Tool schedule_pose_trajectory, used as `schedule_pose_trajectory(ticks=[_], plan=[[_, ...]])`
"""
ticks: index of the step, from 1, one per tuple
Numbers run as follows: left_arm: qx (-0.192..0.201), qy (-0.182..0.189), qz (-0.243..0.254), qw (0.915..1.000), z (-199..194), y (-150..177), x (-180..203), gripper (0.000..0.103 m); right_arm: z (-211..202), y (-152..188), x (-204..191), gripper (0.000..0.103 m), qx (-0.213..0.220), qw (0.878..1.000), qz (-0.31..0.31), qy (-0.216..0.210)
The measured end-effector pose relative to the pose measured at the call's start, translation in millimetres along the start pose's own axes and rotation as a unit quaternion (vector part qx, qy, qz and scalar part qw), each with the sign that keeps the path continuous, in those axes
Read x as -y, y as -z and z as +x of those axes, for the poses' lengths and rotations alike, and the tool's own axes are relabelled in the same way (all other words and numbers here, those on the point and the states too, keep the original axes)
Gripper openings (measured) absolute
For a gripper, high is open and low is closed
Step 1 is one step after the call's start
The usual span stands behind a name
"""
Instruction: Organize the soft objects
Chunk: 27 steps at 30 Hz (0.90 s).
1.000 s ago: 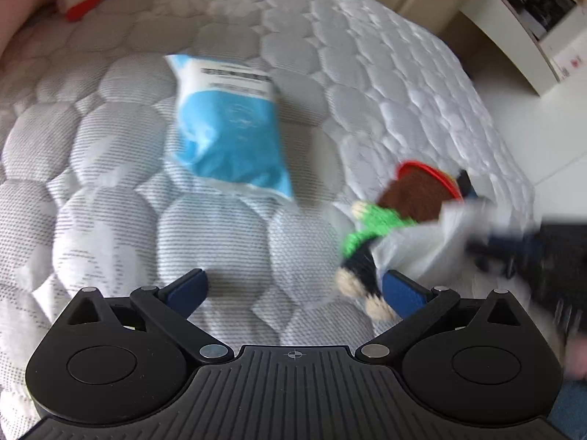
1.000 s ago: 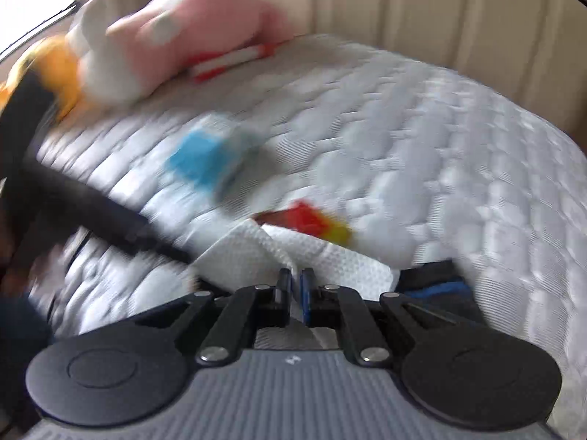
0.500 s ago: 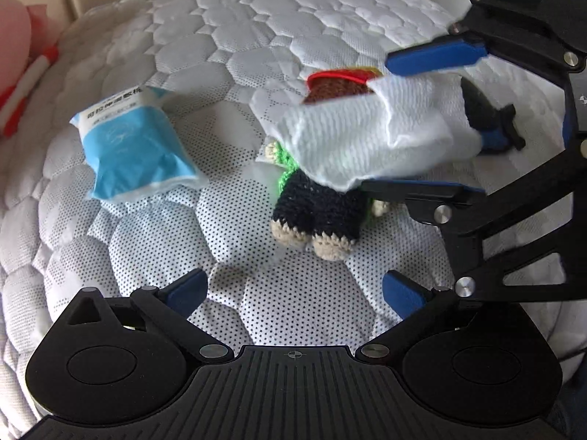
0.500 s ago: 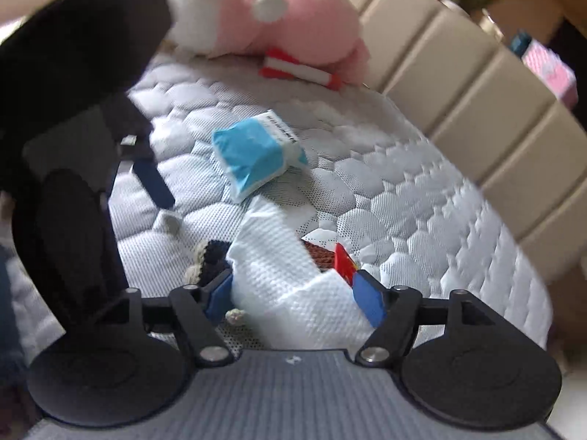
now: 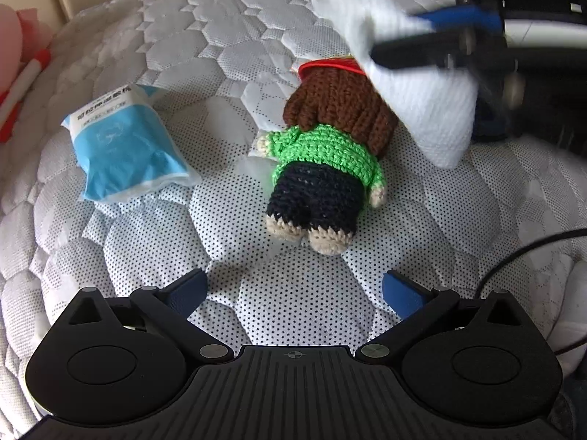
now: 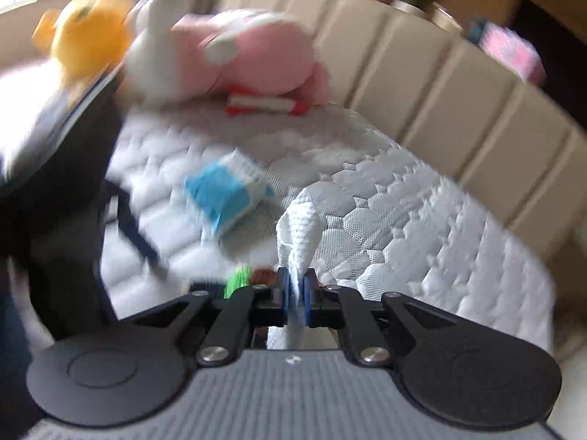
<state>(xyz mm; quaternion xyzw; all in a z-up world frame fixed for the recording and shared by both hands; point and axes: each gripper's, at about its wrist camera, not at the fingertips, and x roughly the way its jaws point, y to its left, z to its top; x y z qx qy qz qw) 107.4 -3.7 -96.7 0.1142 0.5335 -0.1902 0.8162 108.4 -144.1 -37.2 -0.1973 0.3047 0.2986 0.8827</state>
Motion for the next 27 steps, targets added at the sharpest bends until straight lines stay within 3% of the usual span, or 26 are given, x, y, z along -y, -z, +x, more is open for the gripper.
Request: schedule_pose_trajectory(ticks=[4,8,10,14,18,21,23,25,27], plan=[[-0.002,-0.001,0.0,1.0,1.9,-0.9,-0.3,0.103,19.9,3.6,29.9,0.009,-0.046,0.988,0.132,-0.06],[0.005,0.001,0.0,1.0,3.8,-1.4,-2.9,0.103,33.0,13.5,32.9,0.009,-0.093,0.967,0.196,-0.131],[0.018,0.001,-0.002,0.9998,3.7,-3.1,-5.0,0.103,34.0,15.3,41.3,0.009,-0.097,0.954,0.241,-0.148],[0.078,0.016,-0.002,0.9969,-0.8,-14.0,-6.6,0.103,5.1,12.9,80.0,0.009,-0.035,0.942,0.313,-0.113],[0.155,0.045,-0.003,0.987,-6.1,-30.7,-6.4,0.103,-40.4,14.8,114.1,0.012,0.042,0.93,0.359,-0.061],[0.154,0.07,0.006,0.9855,10.0,-49.1,-5.3,0.103,-60.9,23.3,129.8,0.012,0.08,0.918,0.383,-0.06],[0.132,0.055,0.008,0.9897,26.2,-58.1,-0.8,0.103,-62.1,31.3,137.8,0.012,0.082,0.91,0.399,-0.07],[0.137,0.05,0.012,0.9892,27.7,-63.0,5.7,0.103,-59.4,36.7,140.9,0.012,0.076,0.913,0.396,-0.062],[0.158,0.07,0.029,0.9845,17.8,-63.0,14.9,0.103,-55.0,39.7,142.9,0.012,0.068,0.917,0.388,-0.057]])
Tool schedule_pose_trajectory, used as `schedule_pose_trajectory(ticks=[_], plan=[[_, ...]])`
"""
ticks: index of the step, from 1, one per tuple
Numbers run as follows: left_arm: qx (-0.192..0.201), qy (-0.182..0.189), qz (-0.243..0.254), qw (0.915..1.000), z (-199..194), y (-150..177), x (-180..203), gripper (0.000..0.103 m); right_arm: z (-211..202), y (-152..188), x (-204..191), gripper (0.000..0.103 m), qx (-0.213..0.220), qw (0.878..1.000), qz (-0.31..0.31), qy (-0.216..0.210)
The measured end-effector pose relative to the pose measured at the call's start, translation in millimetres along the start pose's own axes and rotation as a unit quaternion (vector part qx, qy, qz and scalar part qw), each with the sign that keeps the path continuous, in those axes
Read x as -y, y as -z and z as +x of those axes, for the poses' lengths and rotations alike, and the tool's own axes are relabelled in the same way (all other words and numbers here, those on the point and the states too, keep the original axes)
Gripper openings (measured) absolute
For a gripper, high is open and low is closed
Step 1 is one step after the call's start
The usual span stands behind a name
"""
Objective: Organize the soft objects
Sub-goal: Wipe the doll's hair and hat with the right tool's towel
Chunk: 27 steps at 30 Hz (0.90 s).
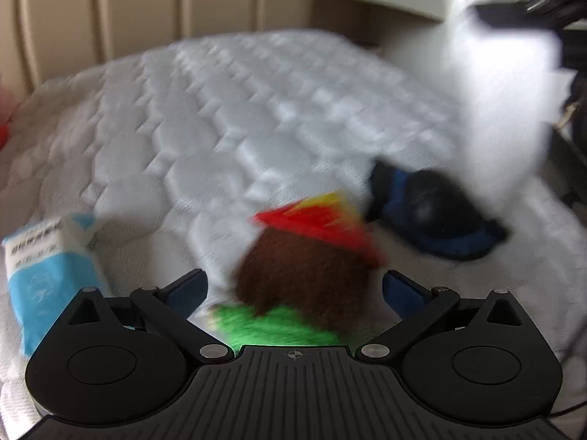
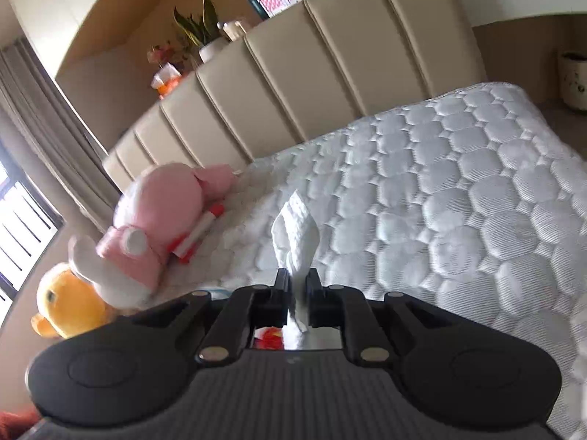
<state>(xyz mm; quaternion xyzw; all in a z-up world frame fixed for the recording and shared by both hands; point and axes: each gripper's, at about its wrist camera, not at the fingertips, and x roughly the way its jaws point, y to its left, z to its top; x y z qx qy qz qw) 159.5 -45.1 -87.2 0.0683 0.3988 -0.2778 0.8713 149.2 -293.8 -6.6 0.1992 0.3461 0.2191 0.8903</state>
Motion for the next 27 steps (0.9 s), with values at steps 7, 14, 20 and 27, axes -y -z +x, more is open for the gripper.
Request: schedule_pose_trajectory(ticks=[7,14,20,27], plan=[[0.007,0.073,0.054,0.9958,-55.8,20.0,60.2,0.103,6.5,5.1,-4.2,0.012,-0.025,0.999,-0.019,-0.024],[0.001,0.086,0.079,0.9931,-65.6,38.5,75.3,0.103,49.3,39.5,-43.6,0.012,-0.142,0.985,-0.035,-0.096],[-0.057,0.112,0.037,0.9913,-65.2,40.3,53.7,0.103,80.6,69.6,-59.3,0.012,-0.213,0.971,-0.104,-0.033],[0.014,0.009,-0.051,0.9986,-57.0,22.1,3.9,0.103,77.9,69.6,-35.5,0.01,-0.222,0.971,-0.088,0.022]])
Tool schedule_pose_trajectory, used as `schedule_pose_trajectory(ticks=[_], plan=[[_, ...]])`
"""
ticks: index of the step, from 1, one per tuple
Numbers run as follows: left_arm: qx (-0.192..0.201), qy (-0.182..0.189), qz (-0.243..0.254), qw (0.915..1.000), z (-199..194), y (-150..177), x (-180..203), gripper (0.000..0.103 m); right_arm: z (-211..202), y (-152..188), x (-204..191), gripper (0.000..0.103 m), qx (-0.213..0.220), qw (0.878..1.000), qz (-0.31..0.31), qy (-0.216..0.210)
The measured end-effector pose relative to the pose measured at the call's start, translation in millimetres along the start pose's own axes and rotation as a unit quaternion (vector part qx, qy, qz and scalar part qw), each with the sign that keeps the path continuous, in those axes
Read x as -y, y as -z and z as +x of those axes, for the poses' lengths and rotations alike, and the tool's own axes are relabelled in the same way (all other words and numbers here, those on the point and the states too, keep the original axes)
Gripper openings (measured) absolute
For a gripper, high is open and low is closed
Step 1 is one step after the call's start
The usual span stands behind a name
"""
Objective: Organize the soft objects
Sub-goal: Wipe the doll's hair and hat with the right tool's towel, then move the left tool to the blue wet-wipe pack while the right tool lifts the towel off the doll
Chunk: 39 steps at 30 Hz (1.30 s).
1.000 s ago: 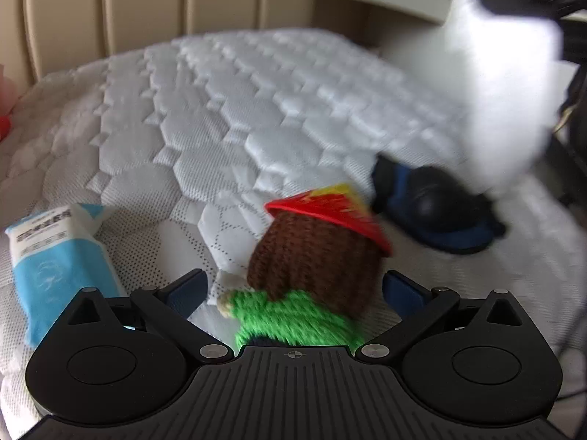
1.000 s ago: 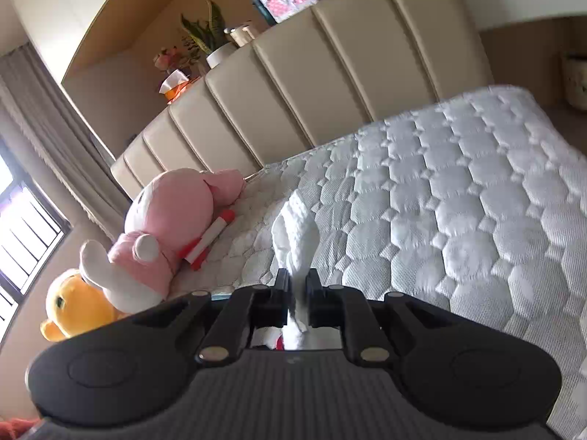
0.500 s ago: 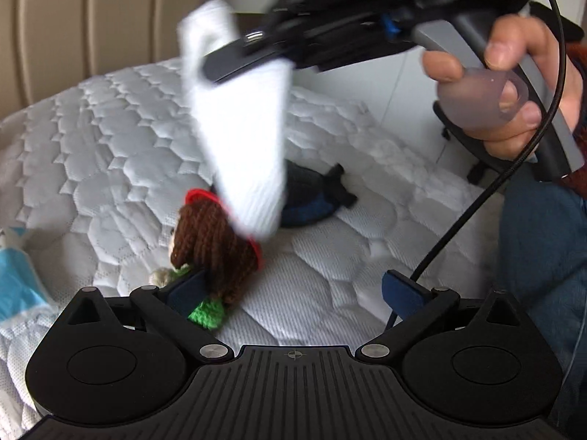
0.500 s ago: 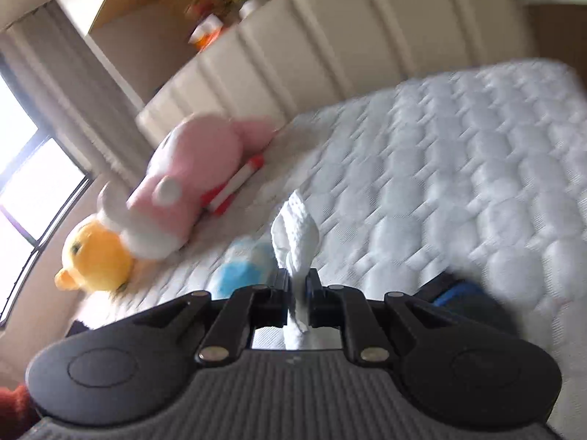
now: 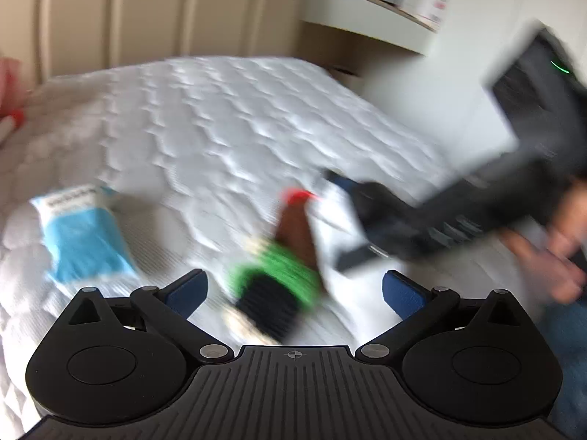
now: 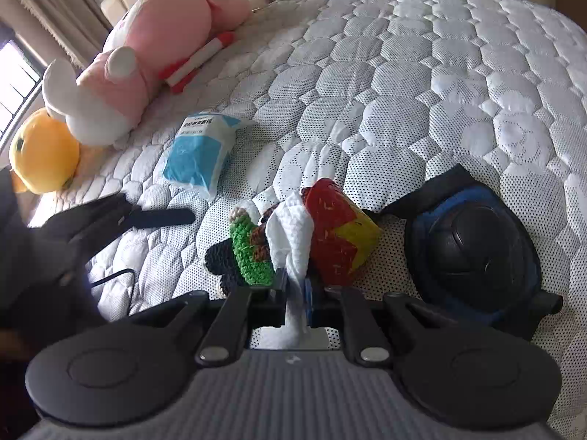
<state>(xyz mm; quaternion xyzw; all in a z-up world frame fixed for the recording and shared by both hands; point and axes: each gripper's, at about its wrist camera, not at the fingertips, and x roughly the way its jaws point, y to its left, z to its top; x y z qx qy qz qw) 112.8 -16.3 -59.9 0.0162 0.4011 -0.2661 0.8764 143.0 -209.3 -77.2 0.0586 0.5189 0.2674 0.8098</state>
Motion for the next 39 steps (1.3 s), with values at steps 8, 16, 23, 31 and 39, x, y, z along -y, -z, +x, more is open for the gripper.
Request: schedule_pose_trajectory(ticks=[8,16,23,31,39], plan=[[-0.015,0.027,0.117,0.9927,46.9,13.7,19.1,0.103,-31.6,-10.4,6.4,0.01,0.07,0.997,0.026,-0.006],[0.065,-0.114,0.299,0.9453,41.1,25.9,64.8,0.065,-58.8,-20.5,32.9,0.01,0.15,0.984,0.093,-0.009],[0.057,-0.066,0.353,0.9315,35.1,49.4,100.5,0.093,-43.9,-20.2,9.4,0.01,0.128,0.986,0.046,-0.092],[-0.04,-0.003,0.215,0.9757,24.9,39.6,70.0,0.097,-17.4,-9.6,0.6,0.013,0.056,0.997,-0.019,0.042],[-0.052,-0.004,0.206,0.9772,28.4,44.9,68.3,0.099,-46.6,-6.2,-15.3,0.013,0.162,0.984,-0.055,0.051]])
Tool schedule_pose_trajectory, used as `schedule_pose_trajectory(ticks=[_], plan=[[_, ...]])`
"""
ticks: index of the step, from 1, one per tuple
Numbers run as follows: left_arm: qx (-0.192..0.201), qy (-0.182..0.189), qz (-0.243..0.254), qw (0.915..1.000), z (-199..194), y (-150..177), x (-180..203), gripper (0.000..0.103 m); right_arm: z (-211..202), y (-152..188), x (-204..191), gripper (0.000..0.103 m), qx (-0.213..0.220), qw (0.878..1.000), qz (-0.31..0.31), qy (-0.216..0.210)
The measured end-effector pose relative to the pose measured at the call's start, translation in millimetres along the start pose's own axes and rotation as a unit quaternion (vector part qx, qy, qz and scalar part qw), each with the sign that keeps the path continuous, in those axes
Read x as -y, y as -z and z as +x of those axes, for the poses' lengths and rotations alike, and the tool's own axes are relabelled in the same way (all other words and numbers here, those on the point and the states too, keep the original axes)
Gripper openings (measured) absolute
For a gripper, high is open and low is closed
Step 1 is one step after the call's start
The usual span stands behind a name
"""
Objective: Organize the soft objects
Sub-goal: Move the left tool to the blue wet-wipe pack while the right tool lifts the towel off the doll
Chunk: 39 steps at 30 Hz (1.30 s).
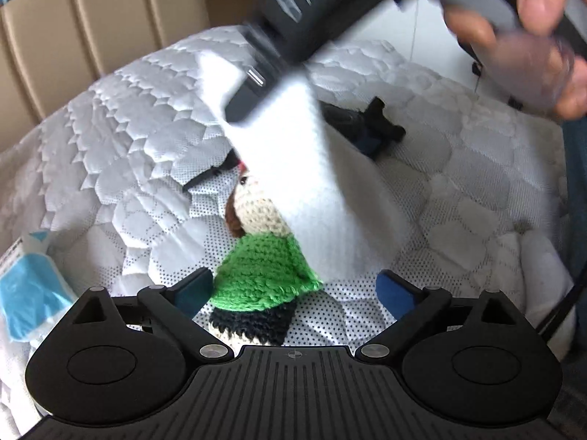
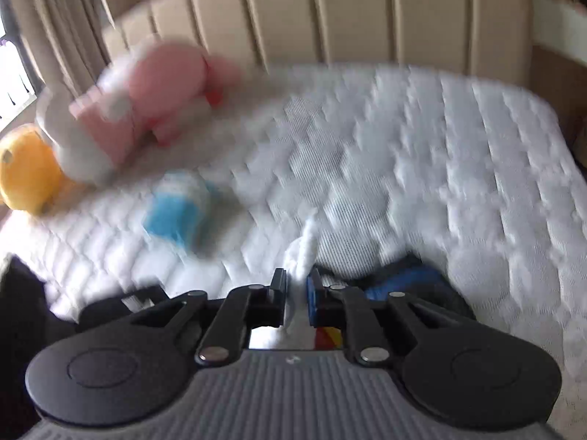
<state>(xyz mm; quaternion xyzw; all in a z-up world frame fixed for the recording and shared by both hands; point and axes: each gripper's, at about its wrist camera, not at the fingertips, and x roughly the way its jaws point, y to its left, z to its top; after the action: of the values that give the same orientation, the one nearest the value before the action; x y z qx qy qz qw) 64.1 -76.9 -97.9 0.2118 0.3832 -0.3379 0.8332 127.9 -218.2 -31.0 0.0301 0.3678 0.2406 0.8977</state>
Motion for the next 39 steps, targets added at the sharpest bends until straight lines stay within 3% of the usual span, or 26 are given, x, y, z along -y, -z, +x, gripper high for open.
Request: schedule_pose_trajectory(ticks=[2,4,6,11,13,15,18,20,23,25,27,31,33,35,37,38,39], plan=[[0.002,0.006,0.0,1.0,-2.0,-0.1,-0.4,0.099,-18.2,-7.5,-2.0,0.013,0.063,0.998,0.006,-0.026],[0.001,0.01,-0.011,0.9999,-1.7,0.3,-2.0,0.101,-25.3,-10.3,-0.8,0.014,0.091,0.995,0.011,-0.043],[-0.006,0.006,-0.009,0.9999,1.7,-0.6,-2.4,0.101,-15.7,-7.0,0.5,0.015,0.068,0.997,0.008,-0.041],[-0.013,-0.005,0.011,0.9998,3.2,0.8,4.1,0.101,20.0,9.0,-4.9,0.017,-0.06,0.998,-0.027,-0.022],[-0.012,-0.005,0.012,0.9998,0.0,1.6,4.5,0.102,23.7,15.3,-11.5,0.028,-0.071,0.996,-0.041,-0.02],[-0.012,-0.003,0.006,0.9999,-0.9,0.9,4.5,0.102,18.9,15.7,-20.6,0.052,-0.058,0.996,-0.068,-0.013],[-0.024,0.009,0.002,0.9997,-6.7,-3.8,2.2,0.102,14.4,7.0,-23.9,0.066,-0.043,0.997,-0.064,-0.023],[-0.048,0.017,-0.017,0.9986,-12.5,-7.7,-5.3,0.102,26.6,0.2,-21.0,0.074,-0.06,0.997,-0.039,-0.042],[-0.082,0.025,-0.072,0.9937,-25.1,-4.6,-24.5,0.102,60.7,-1.8,-22.3,0.069,-0.107,0.993,-0.023,-0.048],[-0.078,0.039,-0.107,0.9904,-38.6,6.7,-38.9,0.102,85.7,4.8,-26.4,0.057,-0.143,0.988,-0.036,-0.037],[-0.078,0.038,-0.136,0.9868,-45.4,17.2,-52.7,0.103,103.7,14.8,-28.7,0.038,-0.169,0.984,-0.048,-0.025],[-0.067,-0.013,-0.225,0.9719,-50.9,26.6,-96.9,0.103,96.5,21.8,-30.7,0.014,-0.154,0.985,-0.078,-0.004],[-0.024,-0.039,-0.294,0.9547,-61.1,28.7,-126.6,0.103,80.9,18.6,-25.6,0.012,-0.142,0.988,-0.057,-0.011],[0.045,-0.075,-0.365,0.9269,-79.5,34.8,-153.8,0.103,61.0,13.9,-22.3,0.012,-0.139,0.989,-0.03,-0.034],[0.089,-0.136,-0.398,0.9028,-91.3,37.5,-170.5,0.103,48.8,13.0,-24.9,0.012,-0.152,0.985,-0.016,-0.074],[0.089,-0.159,-0.398,0.8992,-89.5,36.2,-176.3,0.103,45.8,16.0,-28.1,0.012,-0.166,0.982,-0.015,-0.093],[0.075,-0.175,-0.387,0.902,-82.7,33.1,-180.7,0.103,44.4,19.7,-31.6,0.012,-0.183,0.977,-0.02,-0.104]])
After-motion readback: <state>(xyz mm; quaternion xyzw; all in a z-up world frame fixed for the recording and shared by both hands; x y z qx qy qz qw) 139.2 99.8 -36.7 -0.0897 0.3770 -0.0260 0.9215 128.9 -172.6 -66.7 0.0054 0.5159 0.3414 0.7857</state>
